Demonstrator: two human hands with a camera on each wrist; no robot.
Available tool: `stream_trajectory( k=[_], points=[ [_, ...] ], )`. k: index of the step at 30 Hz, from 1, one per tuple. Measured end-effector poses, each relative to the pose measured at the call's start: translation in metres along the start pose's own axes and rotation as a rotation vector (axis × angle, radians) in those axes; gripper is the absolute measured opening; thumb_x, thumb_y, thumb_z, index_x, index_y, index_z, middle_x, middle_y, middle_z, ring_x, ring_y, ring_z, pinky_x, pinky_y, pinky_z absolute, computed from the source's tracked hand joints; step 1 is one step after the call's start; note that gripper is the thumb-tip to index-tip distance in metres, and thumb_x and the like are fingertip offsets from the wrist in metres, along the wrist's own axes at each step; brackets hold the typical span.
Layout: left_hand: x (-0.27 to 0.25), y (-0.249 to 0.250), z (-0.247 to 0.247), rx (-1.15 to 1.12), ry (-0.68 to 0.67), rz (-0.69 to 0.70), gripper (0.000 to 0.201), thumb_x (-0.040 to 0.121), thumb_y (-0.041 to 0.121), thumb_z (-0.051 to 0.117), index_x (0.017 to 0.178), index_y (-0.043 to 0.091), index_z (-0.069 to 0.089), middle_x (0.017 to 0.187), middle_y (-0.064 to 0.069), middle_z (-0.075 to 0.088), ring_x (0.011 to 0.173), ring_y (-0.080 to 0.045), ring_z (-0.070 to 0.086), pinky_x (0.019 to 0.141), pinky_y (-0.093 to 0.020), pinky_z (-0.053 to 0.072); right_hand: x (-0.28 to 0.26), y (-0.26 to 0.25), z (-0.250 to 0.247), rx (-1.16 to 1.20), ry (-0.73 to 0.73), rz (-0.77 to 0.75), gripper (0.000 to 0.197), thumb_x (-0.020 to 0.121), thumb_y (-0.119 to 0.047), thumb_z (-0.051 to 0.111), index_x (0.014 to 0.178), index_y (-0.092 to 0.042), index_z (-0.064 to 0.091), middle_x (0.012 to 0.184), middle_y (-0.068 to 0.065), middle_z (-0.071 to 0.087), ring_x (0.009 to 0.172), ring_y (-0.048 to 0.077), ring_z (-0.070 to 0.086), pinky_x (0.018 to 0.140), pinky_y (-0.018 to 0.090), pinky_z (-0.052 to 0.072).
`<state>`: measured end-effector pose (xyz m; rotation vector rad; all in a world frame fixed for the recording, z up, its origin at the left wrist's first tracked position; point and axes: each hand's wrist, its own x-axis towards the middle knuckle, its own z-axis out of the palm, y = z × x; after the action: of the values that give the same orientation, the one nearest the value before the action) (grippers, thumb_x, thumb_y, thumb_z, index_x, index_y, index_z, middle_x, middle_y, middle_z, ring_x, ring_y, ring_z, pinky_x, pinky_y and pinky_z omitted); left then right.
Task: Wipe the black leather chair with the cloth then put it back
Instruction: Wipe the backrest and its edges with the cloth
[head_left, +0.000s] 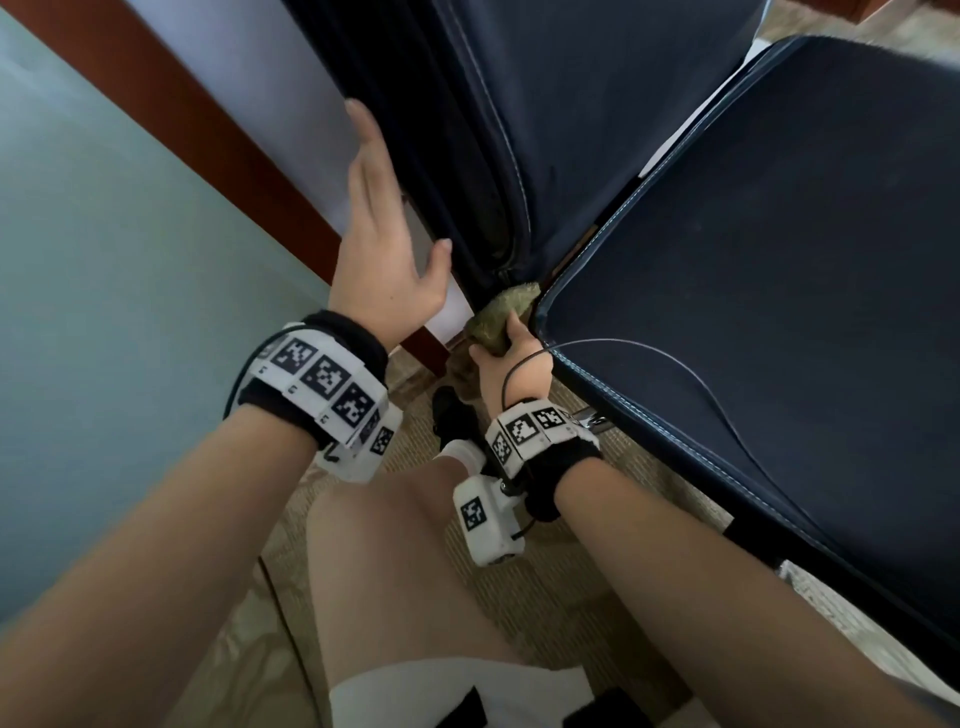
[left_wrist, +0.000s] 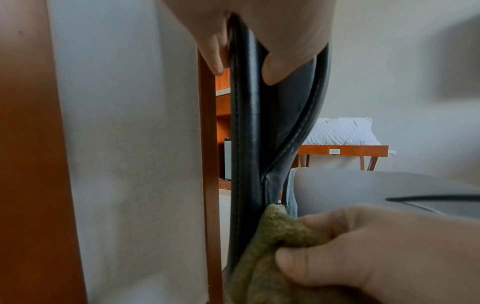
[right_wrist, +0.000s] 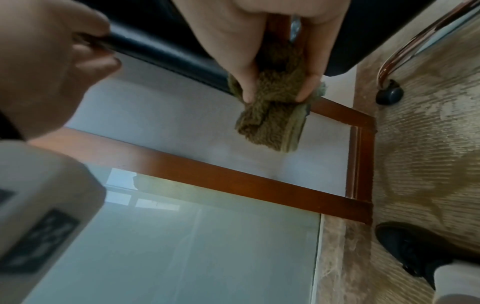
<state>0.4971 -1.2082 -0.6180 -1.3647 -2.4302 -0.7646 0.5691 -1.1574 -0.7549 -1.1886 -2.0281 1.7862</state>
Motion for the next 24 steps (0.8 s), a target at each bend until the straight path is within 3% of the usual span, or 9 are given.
stream_trajectory(
  k=[2, 4, 6, 8, 10, 14, 19, 21, 24],
  points=[
    [0.000, -0.002, -0.003, 0.010, -0.035, -0.038, 0.099, 0.080, 0.005, 0.062, 0.138, 0.006, -0.018, 0.145, -0.030, 0.019, 0.112, 0.006, 0.029, 0.097, -0.003, 0.030, -0.006, 0.003, -0.001, 0.100, 0.061, -0.008, 0.063, 0.085, -0.015, 0.064, 0.142, -0.018, 0.037, 0.136, 0.006, 0.051, 0.126, 0.021, 0.047, 0.106, 0.033, 0.037],
    [0.000, -0.002, -0.006, 0.037, -0.078, -0.078, 0.096, 0.081, 0.005, 0.062, 0.141, -0.012, -0.011, 0.141, -0.029, 0.028, 0.105, -0.020, 0.048, 0.090, -0.026, 0.045, -0.011, -0.001, -0.001, 0.183, 0.143, -0.076, 0.063, 0.082, -0.009, 0.065, 0.139, -0.019, 0.041, 0.134, 0.005, 0.053, 0.123, 0.021, 0.048, 0.105, 0.036, 0.038],
    [0.000, -0.001, -0.009, 0.069, -0.108, -0.096, 0.094, 0.081, 0.004, 0.062, 0.139, -0.016, -0.009, 0.137, -0.028, 0.033, 0.095, -0.028, 0.052, 0.084, -0.035, 0.047, -0.013, -0.010, 0.000, 0.232, 0.193, -0.175, 0.065, 0.080, -0.005, 0.066, 0.138, -0.018, 0.043, 0.134, 0.007, 0.053, 0.120, 0.023, 0.051, 0.105, 0.040, 0.038],
    [0.001, 0.000, -0.010, 0.079, -0.114, -0.104, 0.094, 0.081, 0.004, 0.062, 0.139, -0.017, -0.009, 0.138, -0.028, 0.033, 0.098, -0.029, 0.051, 0.086, -0.030, 0.044, -0.011, -0.018, 0.001, 0.182, 0.178, -0.214, 0.066, 0.081, -0.006, 0.066, 0.141, -0.016, 0.039, 0.138, 0.008, 0.050, 0.117, 0.026, 0.050, 0.105, 0.030, 0.034],
    [0.000, 0.000, -0.008, 0.065, -0.098, -0.116, 0.095, 0.081, 0.005, 0.062, 0.140, -0.016, -0.009, 0.141, -0.027, 0.031, 0.108, -0.030, 0.049, 0.090, -0.022, 0.040, -0.006, -0.020, 0.001, 0.056, 0.140, -0.212, 0.069, 0.083, -0.008, 0.064, 0.144, -0.016, 0.032, 0.145, 0.002, 0.041, 0.114, 0.027, 0.048, 0.092, 0.016, 0.030],
    [-0.001, 0.000, -0.006, 0.037, -0.087, -0.103, 0.096, 0.081, 0.007, 0.062, 0.140, -0.014, -0.010, 0.147, -0.025, 0.025, 0.121, -0.033, 0.045, 0.100, -0.028, 0.041, 0.007, -0.017, -0.009, -0.095, 0.089, -0.182, 0.066, 0.085, -0.010, 0.060, 0.144, -0.015, 0.031, 0.150, -0.002, 0.031, 0.121, 0.027, 0.045, 0.099, 0.023, 0.030],
    [0.001, 0.006, -0.009, 0.065, -0.115, -0.109, 0.096, 0.080, 0.005, 0.063, 0.141, -0.014, -0.009, 0.139, -0.028, 0.032, 0.093, -0.020, 0.049, 0.083, -0.024, 0.042, 0.006, -0.015, -0.021, -0.189, -0.060, -0.093, 0.059, 0.088, -0.014, 0.057, 0.141, -0.013, 0.032, 0.136, 0.008, 0.049, 0.121, 0.026, 0.049, 0.099, 0.032, 0.040],
    [0.000, 0.006, -0.010, 0.077, -0.134, -0.113, 0.096, 0.081, 0.005, 0.063, 0.141, -0.013, -0.010, 0.138, -0.028, 0.032, 0.088, -0.021, 0.051, 0.081, -0.029, 0.045, 0.001, -0.013, -0.024, -0.133, -0.093, -0.063, 0.062, 0.088, -0.014, 0.058, 0.144, -0.013, 0.029, 0.132, 0.010, 0.053, 0.121, 0.024, 0.050, 0.100, 0.027, 0.039],
    [-0.001, 0.006, -0.014, 0.093, -0.162, -0.121, 0.096, 0.082, 0.003, 0.062, 0.141, -0.011, -0.013, 0.138, -0.029, 0.032, 0.091, -0.031, 0.055, 0.082, -0.036, 0.048, -0.008, -0.014, -0.027, 0.085, 0.002, -0.063, 0.064, 0.087, -0.009, 0.061, 0.144, -0.015, 0.032, 0.135, 0.008, 0.051, 0.124, 0.019, 0.048, 0.100, 0.016, 0.032]
  ],
)
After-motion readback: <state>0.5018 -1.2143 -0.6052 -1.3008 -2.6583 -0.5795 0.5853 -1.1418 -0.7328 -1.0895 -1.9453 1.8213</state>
